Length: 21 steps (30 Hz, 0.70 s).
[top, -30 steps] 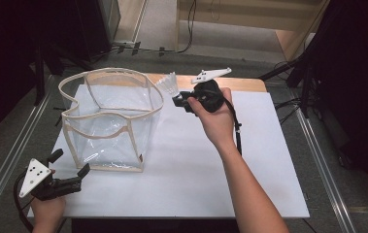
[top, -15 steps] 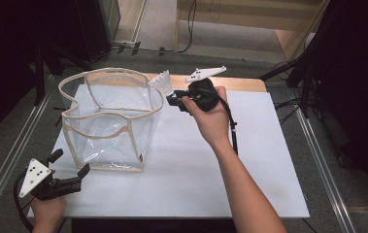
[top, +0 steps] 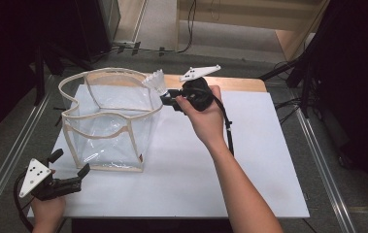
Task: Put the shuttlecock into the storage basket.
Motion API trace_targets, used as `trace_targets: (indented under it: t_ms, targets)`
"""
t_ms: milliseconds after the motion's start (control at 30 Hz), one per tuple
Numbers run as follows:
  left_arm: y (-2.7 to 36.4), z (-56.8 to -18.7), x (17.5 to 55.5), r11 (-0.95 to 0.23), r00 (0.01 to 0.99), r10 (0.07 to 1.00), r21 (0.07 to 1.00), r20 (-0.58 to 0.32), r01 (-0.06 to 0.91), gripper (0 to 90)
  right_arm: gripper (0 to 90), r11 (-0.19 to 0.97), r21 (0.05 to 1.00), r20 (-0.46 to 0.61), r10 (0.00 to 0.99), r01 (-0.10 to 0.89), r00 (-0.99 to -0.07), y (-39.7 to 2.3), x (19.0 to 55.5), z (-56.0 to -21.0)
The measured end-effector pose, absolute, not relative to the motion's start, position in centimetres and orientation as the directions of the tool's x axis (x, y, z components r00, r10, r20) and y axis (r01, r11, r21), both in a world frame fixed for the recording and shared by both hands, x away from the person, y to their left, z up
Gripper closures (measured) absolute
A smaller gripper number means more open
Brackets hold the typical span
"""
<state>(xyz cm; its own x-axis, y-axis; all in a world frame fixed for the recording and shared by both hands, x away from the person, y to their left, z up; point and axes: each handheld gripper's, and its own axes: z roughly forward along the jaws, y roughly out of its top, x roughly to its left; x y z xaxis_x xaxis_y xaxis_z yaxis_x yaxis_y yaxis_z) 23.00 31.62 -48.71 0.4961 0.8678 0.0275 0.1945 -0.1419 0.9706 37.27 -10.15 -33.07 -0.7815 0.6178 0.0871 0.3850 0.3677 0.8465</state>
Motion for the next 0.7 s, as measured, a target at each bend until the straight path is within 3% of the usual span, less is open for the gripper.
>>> trace_targets:
  t_ms: [700]
  targets:
    - [31.6,-48.7,23.0,-0.141,0.497,0.867,0.971,0.026,0.194,0.0,63.3,0.375,0.846,0.097,0.590,0.378,-0.802,-8.1,37.5,-33.3]
